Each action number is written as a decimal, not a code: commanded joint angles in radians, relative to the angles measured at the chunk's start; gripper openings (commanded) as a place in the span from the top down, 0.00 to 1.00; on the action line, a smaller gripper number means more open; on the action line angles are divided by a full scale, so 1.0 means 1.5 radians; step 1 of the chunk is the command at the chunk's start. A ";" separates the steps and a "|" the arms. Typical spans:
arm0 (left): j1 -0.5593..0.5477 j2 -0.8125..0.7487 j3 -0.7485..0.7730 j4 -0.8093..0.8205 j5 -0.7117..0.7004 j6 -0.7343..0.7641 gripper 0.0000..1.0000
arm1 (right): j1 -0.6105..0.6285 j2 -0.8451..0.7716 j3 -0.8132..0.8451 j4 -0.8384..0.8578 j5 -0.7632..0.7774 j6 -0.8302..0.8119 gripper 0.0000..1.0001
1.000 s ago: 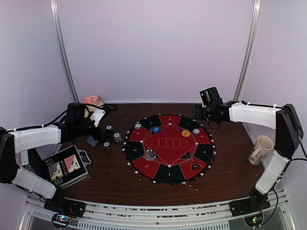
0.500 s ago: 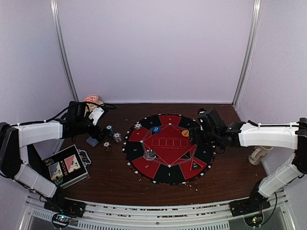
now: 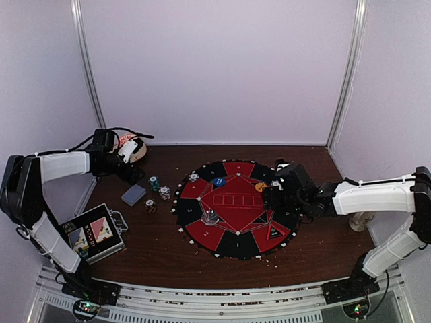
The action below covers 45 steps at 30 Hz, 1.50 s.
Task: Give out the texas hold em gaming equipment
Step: Pick up the pile of poker chips from the pile of poker chips.
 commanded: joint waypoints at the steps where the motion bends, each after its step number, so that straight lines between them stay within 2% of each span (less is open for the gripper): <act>1: 0.008 0.043 0.037 -0.037 0.056 0.019 0.02 | 0.006 0.004 -0.003 0.026 0.002 0.008 0.10; 6: 0.010 0.035 0.009 -0.073 0.152 0.078 0.02 | 0.007 0.009 0.001 0.027 0.011 0.004 0.10; 10: 0.008 0.009 -0.016 -0.078 0.188 0.102 0.02 | 0.007 0.019 0.007 0.024 0.013 0.002 0.10; 14: 0.004 0.023 0.004 -0.083 0.211 0.096 0.02 | 0.007 0.030 0.010 0.023 0.014 0.003 0.10; 25: -0.047 0.061 0.014 -0.088 0.165 0.082 0.02 | 0.008 0.030 0.013 0.022 0.018 -0.001 0.10; 34: -0.077 0.109 0.028 -0.056 0.088 0.045 0.05 | 0.008 0.028 0.013 0.021 0.018 -0.001 0.10; 45: -0.100 0.141 0.054 -0.041 0.060 0.034 0.07 | 0.009 0.034 0.013 0.022 0.017 -0.002 0.11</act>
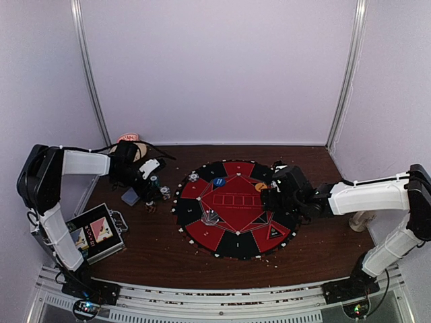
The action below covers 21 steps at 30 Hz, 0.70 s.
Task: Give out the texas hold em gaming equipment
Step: Pick up the pile of poker chips from the pile of poker chips.
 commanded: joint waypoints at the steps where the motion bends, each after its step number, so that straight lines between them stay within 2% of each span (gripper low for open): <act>1: -0.021 0.019 0.027 0.032 -0.026 -0.011 0.07 | 0.006 0.006 0.013 0.005 0.015 -0.004 0.11; 12: -0.026 0.050 0.057 0.040 -0.031 -0.021 0.13 | 0.008 0.005 0.014 0.005 0.018 -0.006 0.11; 21: -0.026 0.005 0.015 0.031 -0.014 -0.018 0.14 | 0.010 0.005 0.015 0.002 0.020 -0.007 0.11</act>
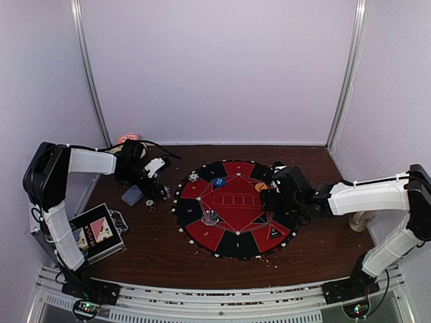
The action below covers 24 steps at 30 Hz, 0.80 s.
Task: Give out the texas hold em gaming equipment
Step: Pick up the pile of poker chips from the pile of poker chips.
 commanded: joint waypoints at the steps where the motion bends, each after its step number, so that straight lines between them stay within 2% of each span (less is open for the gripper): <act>1: -0.003 -0.041 -0.026 0.005 0.018 0.001 0.14 | 0.006 0.003 0.015 0.003 0.020 -0.006 0.11; 8: -0.008 -0.074 -0.034 -0.020 0.067 0.029 0.21 | 0.006 -0.001 0.014 0.003 0.021 -0.005 0.11; 15: -0.017 -0.037 0.018 -0.041 0.031 0.008 0.24 | 0.007 -0.001 0.014 0.003 0.021 -0.005 0.11; 24: -0.025 0.014 0.037 -0.042 0.010 0.012 0.25 | 0.008 -0.002 0.014 0.003 0.019 -0.006 0.11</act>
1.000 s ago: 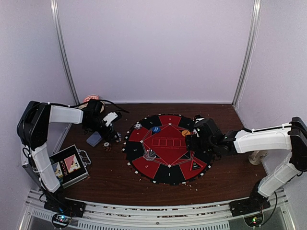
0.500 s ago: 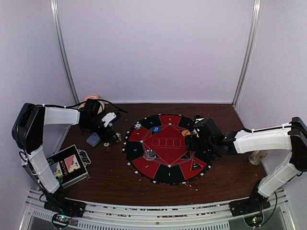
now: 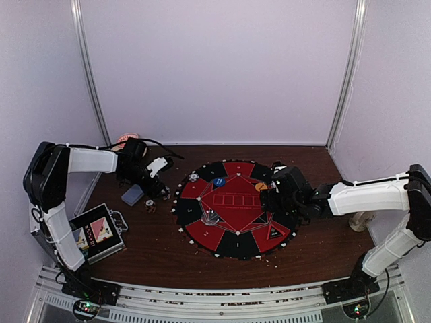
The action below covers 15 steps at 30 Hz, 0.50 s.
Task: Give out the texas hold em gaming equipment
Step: Pick up the pile of poker chips from the pile of poker chips.
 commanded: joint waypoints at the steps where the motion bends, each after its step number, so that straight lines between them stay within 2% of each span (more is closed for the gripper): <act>1: -0.009 0.023 0.020 -0.001 -0.011 -0.001 0.25 | 0.005 -0.002 0.013 0.003 0.017 -0.005 0.11; 15: -0.010 0.040 0.023 0.021 -0.040 -0.004 0.28 | 0.007 0.000 0.014 0.004 0.018 -0.005 0.11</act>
